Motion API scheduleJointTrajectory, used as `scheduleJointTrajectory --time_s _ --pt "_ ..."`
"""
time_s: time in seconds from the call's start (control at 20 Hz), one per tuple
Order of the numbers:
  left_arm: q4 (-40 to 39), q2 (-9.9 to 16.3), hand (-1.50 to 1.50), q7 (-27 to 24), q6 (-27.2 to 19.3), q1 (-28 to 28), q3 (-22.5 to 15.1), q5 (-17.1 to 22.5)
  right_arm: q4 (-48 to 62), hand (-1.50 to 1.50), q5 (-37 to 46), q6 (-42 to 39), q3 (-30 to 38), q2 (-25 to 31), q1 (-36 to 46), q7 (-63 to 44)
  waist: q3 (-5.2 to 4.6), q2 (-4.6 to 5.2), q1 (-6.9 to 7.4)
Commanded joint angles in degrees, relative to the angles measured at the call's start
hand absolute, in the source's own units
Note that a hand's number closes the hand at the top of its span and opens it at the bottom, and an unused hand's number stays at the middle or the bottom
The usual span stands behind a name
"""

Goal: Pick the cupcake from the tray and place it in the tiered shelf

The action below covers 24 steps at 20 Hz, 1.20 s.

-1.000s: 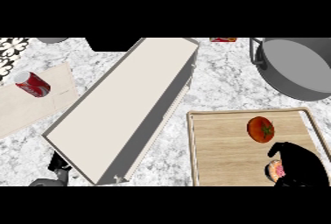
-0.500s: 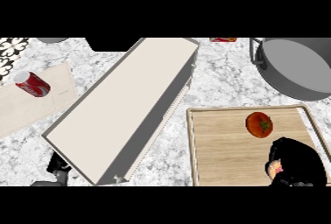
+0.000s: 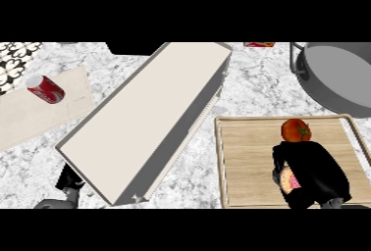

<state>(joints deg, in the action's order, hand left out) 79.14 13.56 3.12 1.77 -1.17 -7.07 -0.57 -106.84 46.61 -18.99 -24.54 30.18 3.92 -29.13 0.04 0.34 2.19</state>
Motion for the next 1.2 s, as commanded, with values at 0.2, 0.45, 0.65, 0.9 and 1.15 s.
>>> scheduleJointTrajectory --time_s 0.2,0.45,0.65,0.9,1.15 --pt "0.7 -0.2 0.0 1.9 -0.1 -0.6 0.3 -0.1 -4.2 1.5 -11.7 -3.0 7.8 6.9 10.0 24.2 0.01 -0.36 -1.82" --pt "-0.1 -0.3 0.0 0.8 0.4 -0.3 0.5 -0.1 -4.9 1.5 -25.0 -5.0 20.2 3.9 16.4 24.8 -0.04 -0.38 -2.17" --pt "1.2 -0.2 0.0 -0.5 0.8 2.3 0.1 -0.8 -5.4 1.5 -33.2 -8.4 25.0 0.8 21.4 18.9 -0.06 -0.48 -1.98" --pt "0.7 -3.4 0.0 1.5 -2.0 0.1 -0.9 -3.0 2.9 1.5 -31.2 -7.7 21.7 -5.1 37.7 9.4 -0.09 -0.31 -1.58" --pt "-2.6 -0.9 0.0 0.4 1.8 -2.7 2.3 -1.0 11.6 1.5 -24.3 -4.3 18.6 -9.7 47.5 6.7 -0.08 -0.29 -1.57"
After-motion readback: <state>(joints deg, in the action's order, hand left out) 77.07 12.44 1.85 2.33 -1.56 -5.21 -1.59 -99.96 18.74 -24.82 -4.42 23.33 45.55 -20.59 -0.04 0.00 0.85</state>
